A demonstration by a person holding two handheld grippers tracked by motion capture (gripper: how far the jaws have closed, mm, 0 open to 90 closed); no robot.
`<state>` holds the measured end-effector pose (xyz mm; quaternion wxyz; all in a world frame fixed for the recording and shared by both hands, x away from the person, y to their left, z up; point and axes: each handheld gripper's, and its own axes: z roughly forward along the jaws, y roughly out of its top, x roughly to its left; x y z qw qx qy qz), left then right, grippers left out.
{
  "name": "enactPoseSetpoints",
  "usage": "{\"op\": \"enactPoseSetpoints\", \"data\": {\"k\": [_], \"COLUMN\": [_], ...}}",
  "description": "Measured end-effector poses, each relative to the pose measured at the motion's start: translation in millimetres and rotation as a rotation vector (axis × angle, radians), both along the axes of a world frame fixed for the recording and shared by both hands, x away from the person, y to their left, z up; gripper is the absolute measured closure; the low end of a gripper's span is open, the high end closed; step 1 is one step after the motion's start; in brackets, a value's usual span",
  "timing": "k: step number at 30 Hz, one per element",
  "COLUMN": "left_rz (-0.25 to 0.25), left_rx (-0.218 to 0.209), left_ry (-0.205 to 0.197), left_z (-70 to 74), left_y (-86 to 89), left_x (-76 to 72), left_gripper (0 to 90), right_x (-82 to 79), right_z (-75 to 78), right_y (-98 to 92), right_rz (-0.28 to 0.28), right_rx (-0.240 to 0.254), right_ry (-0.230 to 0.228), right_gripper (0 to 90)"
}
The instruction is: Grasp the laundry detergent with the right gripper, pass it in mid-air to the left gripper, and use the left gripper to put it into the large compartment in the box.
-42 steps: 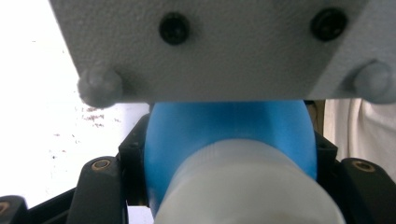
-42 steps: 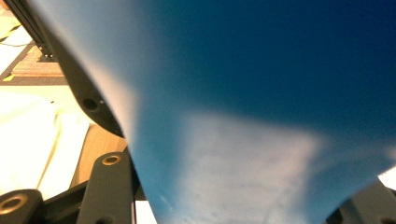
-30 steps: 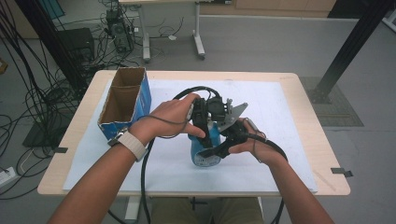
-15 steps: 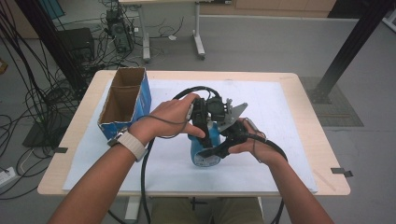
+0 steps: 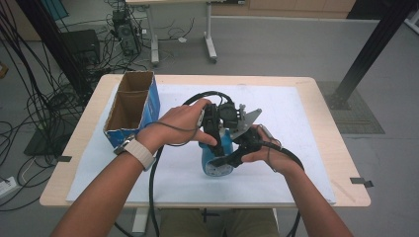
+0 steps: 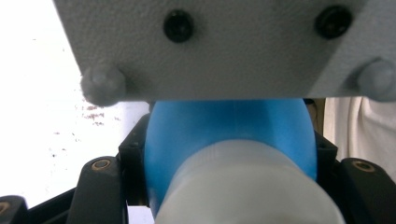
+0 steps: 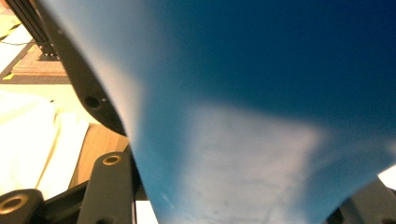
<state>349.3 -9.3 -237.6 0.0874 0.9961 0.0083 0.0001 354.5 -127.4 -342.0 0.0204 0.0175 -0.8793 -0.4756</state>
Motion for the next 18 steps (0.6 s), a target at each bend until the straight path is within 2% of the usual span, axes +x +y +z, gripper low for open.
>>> {"op": "enactPoseSetpoints", "data": {"k": [18], "left_rz": [0.004], "left_rx": [-0.003], "left_ry": [-0.002], "left_z": [2.4], "left_y": [1.9], "left_x": [-0.8], "left_gripper": [37.8], "right_x": [0.0], "right_z": [1.9], "right_y": [1.7], "right_rz": [0.005], "right_rx": [0.003], "right_ry": [-0.012], "right_gripper": [43.0]}}
